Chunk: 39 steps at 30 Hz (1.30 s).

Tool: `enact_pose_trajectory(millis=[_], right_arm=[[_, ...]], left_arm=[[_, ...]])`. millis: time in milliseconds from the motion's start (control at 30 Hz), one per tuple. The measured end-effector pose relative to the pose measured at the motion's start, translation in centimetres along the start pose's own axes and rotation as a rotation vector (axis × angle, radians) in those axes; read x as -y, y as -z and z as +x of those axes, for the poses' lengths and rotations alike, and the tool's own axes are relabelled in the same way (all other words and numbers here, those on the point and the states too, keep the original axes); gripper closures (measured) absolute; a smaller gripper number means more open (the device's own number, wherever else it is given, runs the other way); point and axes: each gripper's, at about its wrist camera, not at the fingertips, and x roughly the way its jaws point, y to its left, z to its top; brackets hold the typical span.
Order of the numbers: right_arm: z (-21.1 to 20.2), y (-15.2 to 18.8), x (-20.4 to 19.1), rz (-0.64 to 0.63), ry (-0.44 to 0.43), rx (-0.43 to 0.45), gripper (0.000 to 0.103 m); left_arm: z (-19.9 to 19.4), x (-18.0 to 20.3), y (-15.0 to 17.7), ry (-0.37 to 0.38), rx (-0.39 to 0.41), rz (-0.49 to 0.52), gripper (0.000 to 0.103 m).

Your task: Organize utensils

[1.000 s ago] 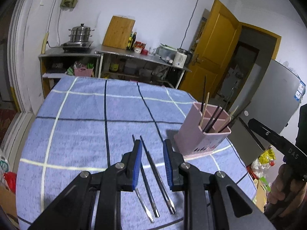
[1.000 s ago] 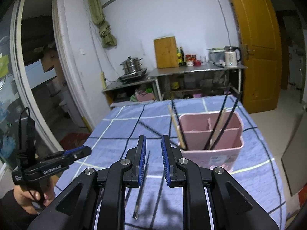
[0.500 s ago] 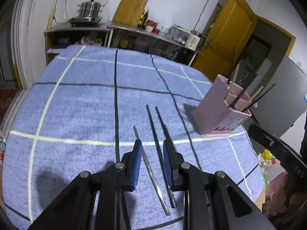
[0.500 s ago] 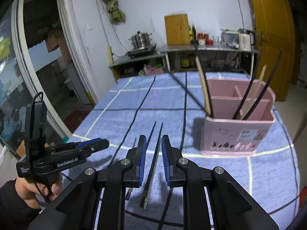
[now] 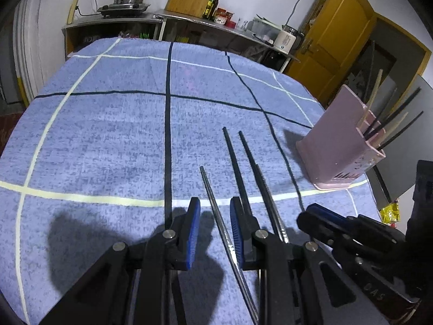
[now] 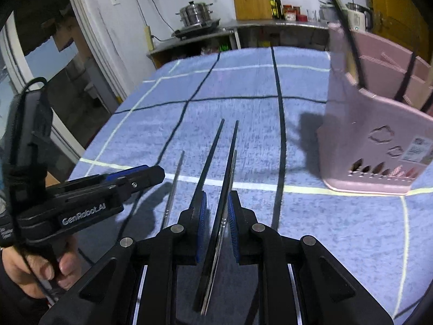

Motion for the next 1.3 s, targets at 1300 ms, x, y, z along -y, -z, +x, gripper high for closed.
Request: enact_pose_trajectory(millis=[1300], right_arm=[[4.8,-1.6,0.8,-0.013,0.117,-0.076,0.097]], left_arm=[[2.7,1.2,-0.5,-0.135,-0.018,0.079,0.097]])
